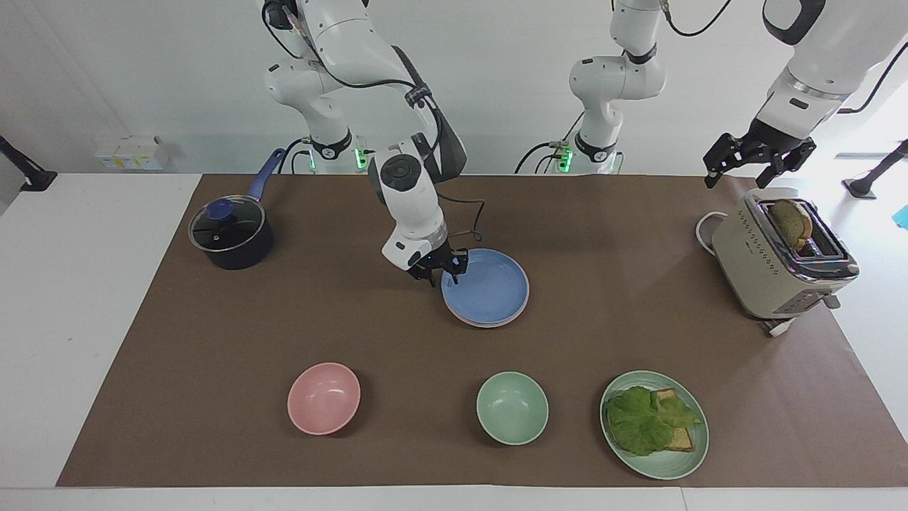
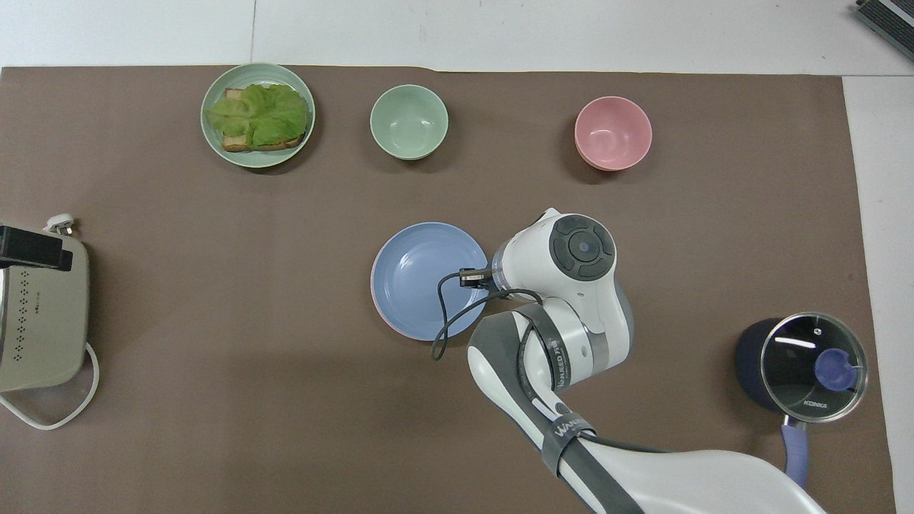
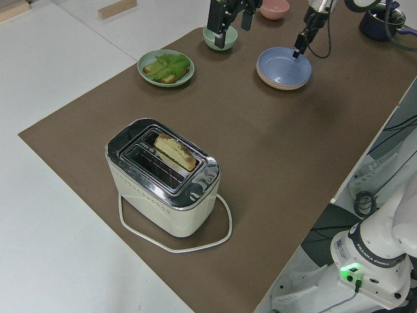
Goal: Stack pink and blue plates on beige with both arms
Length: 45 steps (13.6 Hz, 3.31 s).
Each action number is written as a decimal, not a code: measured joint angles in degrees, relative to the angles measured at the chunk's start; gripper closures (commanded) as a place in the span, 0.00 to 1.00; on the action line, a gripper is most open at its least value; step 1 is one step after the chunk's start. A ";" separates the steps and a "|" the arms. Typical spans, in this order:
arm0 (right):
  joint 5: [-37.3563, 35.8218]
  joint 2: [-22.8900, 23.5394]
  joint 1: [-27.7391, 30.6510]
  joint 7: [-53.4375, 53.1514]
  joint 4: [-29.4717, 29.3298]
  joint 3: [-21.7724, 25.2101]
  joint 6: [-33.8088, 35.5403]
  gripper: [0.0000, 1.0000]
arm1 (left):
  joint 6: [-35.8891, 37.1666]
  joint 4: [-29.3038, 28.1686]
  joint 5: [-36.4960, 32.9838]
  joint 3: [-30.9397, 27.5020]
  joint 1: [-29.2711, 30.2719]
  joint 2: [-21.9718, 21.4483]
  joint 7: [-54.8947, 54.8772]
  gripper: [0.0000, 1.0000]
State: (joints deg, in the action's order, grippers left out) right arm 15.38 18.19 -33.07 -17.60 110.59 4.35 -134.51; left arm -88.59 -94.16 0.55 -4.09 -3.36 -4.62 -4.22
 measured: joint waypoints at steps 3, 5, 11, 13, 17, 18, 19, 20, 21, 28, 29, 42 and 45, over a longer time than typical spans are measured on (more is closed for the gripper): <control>-0.12 -2.49 1.53 0.02 -1.53 0.84 2.13 0.00 | 0.00 0.00 0.00 -0.01 0.00 0.00 0.00 0.00; -2.98 -5.72 4.49 0.40 -1.91 0.98 4.48 0.00 | 0.00 0.00 0.00 -0.01 0.00 0.00 0.00 0.00; -10.29 -11.88 12.16 5.60 -5.42 1.12 14.91 0.00 | 0.00 0.00 0.00 -0.01 0.00 0.00 0.00 0.00; -10.40 -12.19 14.82 6.56 -6.98 1.21 16.40 0.00 | 0.00 0.00 0.00 -0.01 0.00 0.00 0.00 0.00; -12.60 -16.90 21.86 11.89 -9.06 1.42 23.60 0.00 | 0.00 0.00 0.00 -0.01 0.00 0.00 0.00 0.00; -12.94 -18.81 23.36 13.88 -10.15 1.46 27.57 0.00 | 0.00 0.00 0.00 -0.01 0.00 0.00 0.00 0.00; -13.04 -20.29 24.45 15.30 -11.54 1.46 31.31 0.00 | 0.00 0.00 0.00 -0.01 0.00 0.00 0.00 0.00; -13.16 -21.35 25.33 16.46 -13.41 1.48 35.08 0.00 | 0.00 0.00 0.00 -0.01 0.00 0.00 0.00 0.00; -13.28 -22.00 26.20 17.45 -15.57 1.48 38.57 0.00 | 0.00 0.00 0.00 -0.01 0.00 0.00 0.00 0.00; -15.42 -22.43 27.43 16.94 -19.42 0.26 49.73 0.00 | 0.00 0.00 0.00 -0.01 0.00 0.00 0.00 0.00; -15.42 -22.06 27.43 16.89 -19.89 0.18 49.99 0.00 | 0.00 0.00 0.00 -0.01 0.00 0.00 0.00 0.00; -17.43 -21.61 27.90 17.82 -23.69 0.81 53.26 0.00 | 0.00 0.00 0.00 -0.01 0.00 0.00 0.00 0.00; -18.48 -21.60 27.90 18.39 -23.59 0.76 53.26 0.00 | 0.00 0.00 0.00 -0.01 0.00 0.00 0.00 0.00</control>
State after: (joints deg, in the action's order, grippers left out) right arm -3.10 -3.41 -5.17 0.80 87.00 5.11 -81.26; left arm -88.59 -94.16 0.55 -4.10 -3.36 -4.62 -4.22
